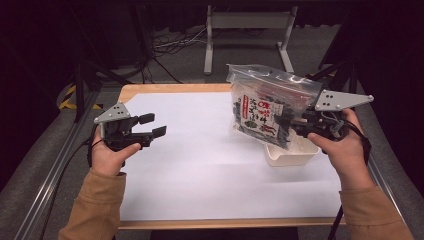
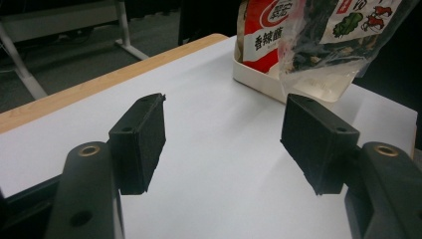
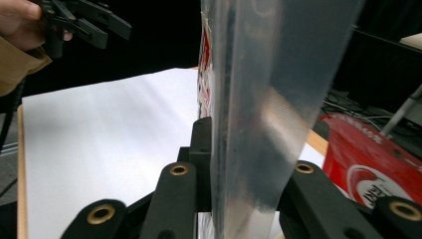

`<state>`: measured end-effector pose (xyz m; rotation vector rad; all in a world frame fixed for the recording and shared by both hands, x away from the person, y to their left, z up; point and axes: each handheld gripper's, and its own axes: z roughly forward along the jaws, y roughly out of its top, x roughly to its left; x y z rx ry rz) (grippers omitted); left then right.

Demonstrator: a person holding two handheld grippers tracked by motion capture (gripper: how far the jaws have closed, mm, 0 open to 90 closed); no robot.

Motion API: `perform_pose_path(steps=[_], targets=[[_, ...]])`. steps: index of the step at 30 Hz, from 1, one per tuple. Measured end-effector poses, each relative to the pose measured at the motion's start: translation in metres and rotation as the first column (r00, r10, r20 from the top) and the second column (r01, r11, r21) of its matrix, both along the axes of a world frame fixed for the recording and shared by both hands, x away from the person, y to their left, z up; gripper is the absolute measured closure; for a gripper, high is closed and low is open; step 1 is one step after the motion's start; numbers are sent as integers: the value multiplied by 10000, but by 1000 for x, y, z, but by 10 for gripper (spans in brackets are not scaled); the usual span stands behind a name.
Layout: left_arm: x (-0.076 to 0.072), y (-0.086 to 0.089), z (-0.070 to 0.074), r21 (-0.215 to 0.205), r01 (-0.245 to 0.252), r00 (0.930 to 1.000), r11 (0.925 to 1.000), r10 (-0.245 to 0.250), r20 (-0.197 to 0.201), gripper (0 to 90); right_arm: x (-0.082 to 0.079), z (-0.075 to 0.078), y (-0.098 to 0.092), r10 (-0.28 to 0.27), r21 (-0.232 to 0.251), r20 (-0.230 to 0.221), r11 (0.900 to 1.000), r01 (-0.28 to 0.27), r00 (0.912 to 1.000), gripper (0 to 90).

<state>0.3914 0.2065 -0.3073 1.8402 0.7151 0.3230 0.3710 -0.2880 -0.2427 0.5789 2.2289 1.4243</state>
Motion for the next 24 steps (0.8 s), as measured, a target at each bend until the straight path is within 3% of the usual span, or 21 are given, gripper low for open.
perform_pose_path(steps=[24], targets=[[3, 2, -4, 38, 33, 9999, 10000, -32, -138, 340, 15, -7, -42, -1140, -301, 382, 9929, 1152, 9927, 757]])
